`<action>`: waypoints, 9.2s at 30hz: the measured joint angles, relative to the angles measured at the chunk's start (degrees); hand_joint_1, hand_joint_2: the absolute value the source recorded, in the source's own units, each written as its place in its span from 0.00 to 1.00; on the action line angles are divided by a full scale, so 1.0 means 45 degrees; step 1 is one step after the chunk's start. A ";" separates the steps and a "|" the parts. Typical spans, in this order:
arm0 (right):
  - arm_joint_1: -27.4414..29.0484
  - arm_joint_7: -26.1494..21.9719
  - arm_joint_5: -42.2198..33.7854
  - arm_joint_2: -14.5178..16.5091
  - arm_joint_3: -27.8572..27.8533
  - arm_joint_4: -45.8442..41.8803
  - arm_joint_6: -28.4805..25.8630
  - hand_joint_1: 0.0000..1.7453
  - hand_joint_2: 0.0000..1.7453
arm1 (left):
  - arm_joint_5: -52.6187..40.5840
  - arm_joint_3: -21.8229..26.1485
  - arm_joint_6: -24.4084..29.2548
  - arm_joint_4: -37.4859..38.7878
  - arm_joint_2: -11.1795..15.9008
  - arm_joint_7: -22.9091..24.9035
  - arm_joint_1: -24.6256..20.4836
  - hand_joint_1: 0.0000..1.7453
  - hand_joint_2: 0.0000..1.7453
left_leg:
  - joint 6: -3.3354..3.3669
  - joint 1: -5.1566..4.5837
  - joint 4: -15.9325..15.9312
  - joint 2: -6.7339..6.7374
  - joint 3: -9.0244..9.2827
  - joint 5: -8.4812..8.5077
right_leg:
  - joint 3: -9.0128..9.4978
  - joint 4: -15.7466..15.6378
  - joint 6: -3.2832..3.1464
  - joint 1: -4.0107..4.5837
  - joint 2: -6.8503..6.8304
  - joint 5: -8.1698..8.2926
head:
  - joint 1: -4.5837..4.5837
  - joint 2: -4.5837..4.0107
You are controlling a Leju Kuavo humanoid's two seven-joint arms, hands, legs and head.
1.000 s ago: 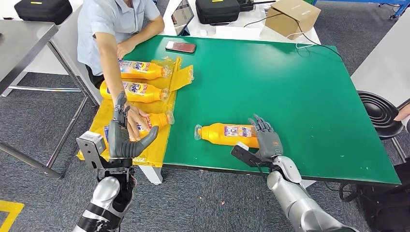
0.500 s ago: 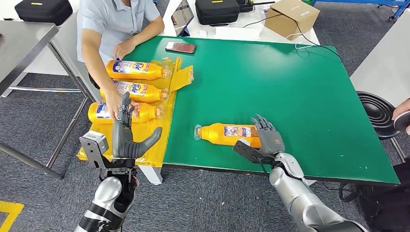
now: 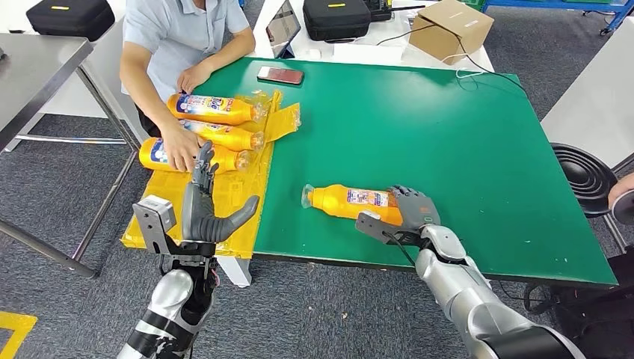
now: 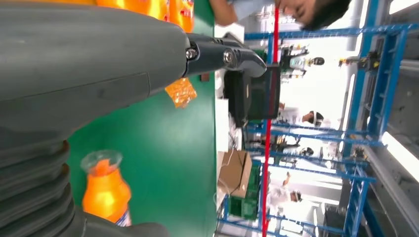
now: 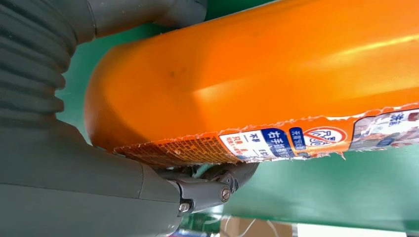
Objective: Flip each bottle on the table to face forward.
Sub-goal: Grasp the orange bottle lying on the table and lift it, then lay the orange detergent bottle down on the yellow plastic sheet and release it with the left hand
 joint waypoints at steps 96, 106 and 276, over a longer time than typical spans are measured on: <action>0.4617 -0.7454 -0.8791 0.3576 0.3530 -0.5737 -0.1007 1.00 1.00 | 0.5401 -0.1151 -0.3916 0.0766 -0.0233 0.0953 0.1385 0.00 1.00 | -0.0009 0.0016 -0.0005 0.0009 -0.0141 -0.0011 | -0.0150 0.0004 -0.0003 0.0014 0.0016 -0.0012 | -0.0004 0.0000; 0.4358 -0.7454 -0.8592 0.3705 0.3531 -0.4981 -0.0716 1.00 1.00 | 0.6307 -0.0716 -0.3736 0.0627 -0.0460 0.1138 0.1717 0.03 1.00 | -0.0009 0.0016 -0.0004 0.0011 -0.0143 -0.0011 | -0.0155 0.0002 -0.0004 0.0013 0.0016 -0.0011 | -0.0004 0.0000; 1.0145 -0.7454 -0.9991 0.3832 -0.1259 -1.5742 -0.5505 0.00 1.00 | -0.1033 0.0456 -0.0603 -0.0794 -0.0186 0.0405 0.2742 0.00 1.00 | -0.0074 0.0015 -0.0008 -0.0015 -0.0154 -0.0012 | -0.0174 0.0050 -0.0030 0.0013 0.0012 -0.0026 | 0.0001 0.0000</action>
